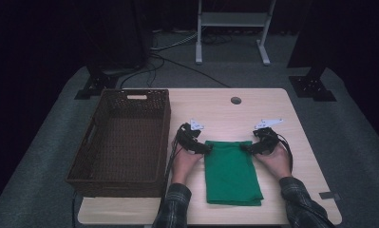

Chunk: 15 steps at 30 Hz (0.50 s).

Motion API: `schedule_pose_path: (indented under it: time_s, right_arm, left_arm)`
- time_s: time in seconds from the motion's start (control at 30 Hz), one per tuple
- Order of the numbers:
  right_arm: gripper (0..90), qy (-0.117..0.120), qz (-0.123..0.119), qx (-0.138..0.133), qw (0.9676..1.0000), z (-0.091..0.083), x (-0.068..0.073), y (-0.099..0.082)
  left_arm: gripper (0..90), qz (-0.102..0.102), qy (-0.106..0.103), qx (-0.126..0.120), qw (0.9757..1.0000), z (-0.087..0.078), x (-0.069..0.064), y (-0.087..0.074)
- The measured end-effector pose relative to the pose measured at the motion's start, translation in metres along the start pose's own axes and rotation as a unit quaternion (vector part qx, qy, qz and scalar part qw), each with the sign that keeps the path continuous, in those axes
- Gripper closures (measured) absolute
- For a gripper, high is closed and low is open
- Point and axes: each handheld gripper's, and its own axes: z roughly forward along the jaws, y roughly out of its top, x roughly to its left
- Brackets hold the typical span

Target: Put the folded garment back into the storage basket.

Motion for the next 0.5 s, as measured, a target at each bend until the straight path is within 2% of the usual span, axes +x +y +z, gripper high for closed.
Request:
schedule_pose_path:
  time_s: [0.23,0.5]
  right_arm:
    - [2.4,0.0,0.001,0.0,1.0,0.0,0.0,0.0]
    - [2.5,0.001,0.002,0.0,1.0,0.0,0.0,0.0]
  left_arm:
    - [0.0,-0.003,0.0,-0.008,1.0,-0.007,-0.007,-0.006]
    - [0.0,0.005,0.0,-0.004,1.0,-0.011,-0.016,-0.01]
